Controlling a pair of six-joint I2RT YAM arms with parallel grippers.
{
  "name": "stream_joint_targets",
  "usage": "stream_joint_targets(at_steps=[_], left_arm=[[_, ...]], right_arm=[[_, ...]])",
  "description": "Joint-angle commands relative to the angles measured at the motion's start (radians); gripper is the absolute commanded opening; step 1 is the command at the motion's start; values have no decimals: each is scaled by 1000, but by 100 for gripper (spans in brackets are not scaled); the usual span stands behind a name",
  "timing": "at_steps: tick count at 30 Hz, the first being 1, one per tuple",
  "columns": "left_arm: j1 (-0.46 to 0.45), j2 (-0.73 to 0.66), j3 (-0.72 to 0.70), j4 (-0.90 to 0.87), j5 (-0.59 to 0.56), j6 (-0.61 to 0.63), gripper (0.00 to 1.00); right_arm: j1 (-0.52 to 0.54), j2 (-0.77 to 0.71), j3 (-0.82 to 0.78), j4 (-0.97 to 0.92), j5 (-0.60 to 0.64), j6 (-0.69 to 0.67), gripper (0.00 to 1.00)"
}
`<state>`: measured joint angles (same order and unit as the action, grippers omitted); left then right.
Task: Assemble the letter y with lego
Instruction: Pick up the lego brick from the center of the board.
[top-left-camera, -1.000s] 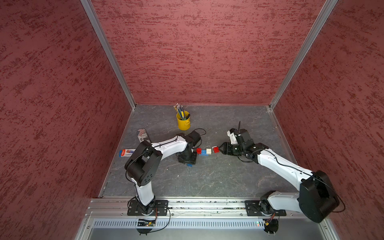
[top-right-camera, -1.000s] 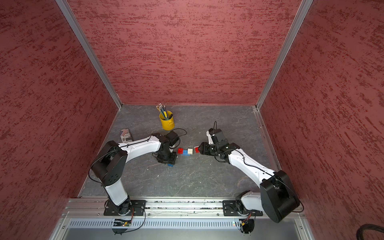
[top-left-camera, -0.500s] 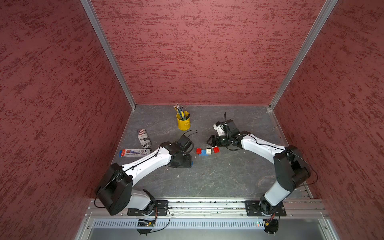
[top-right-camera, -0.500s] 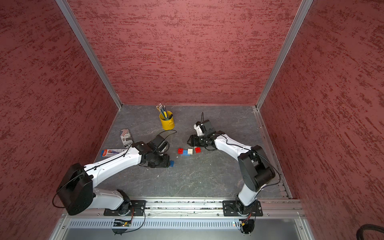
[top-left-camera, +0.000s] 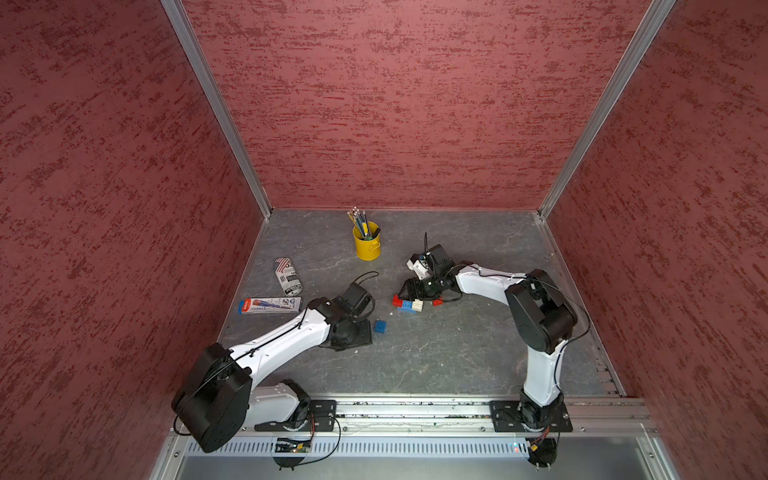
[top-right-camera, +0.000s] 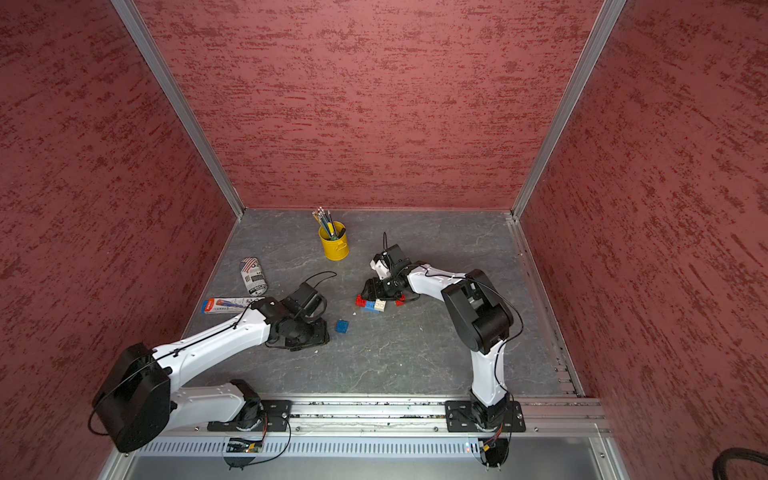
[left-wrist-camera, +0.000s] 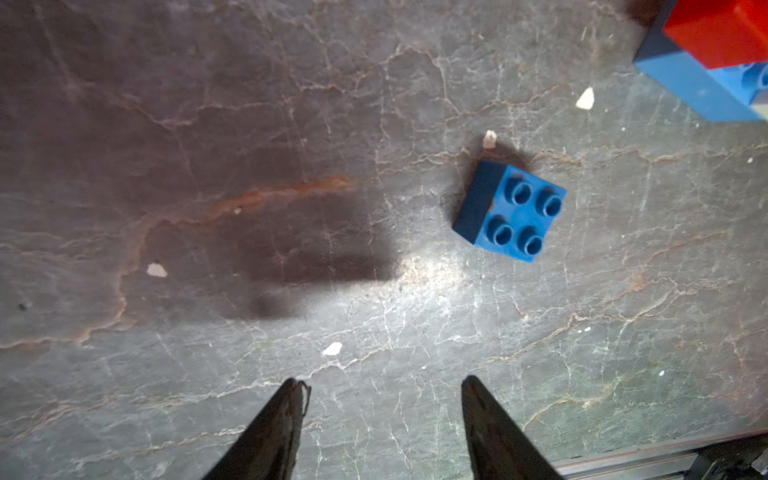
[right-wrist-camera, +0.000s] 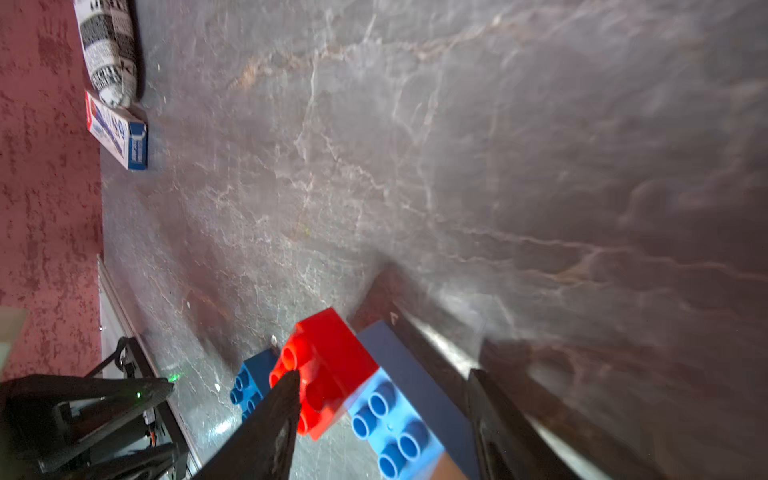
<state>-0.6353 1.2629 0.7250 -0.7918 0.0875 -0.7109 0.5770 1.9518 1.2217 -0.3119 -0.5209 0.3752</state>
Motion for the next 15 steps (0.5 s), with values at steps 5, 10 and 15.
stream_joint_targets(at_steps=[5, 10, 15], left_arm=[[26, -3, -18, 23, 15, -3, 63], [37, 15, -14, 26, 20, 11, 63], [47, 26, -13, 32, 27, 18, 63]], right_arm=[[49, -27, 14, -40, -20, -34, 66], [63, -41, 3, -60, 5, -44, 66], [78, -61, -1, -78, 74, -59, 66]])
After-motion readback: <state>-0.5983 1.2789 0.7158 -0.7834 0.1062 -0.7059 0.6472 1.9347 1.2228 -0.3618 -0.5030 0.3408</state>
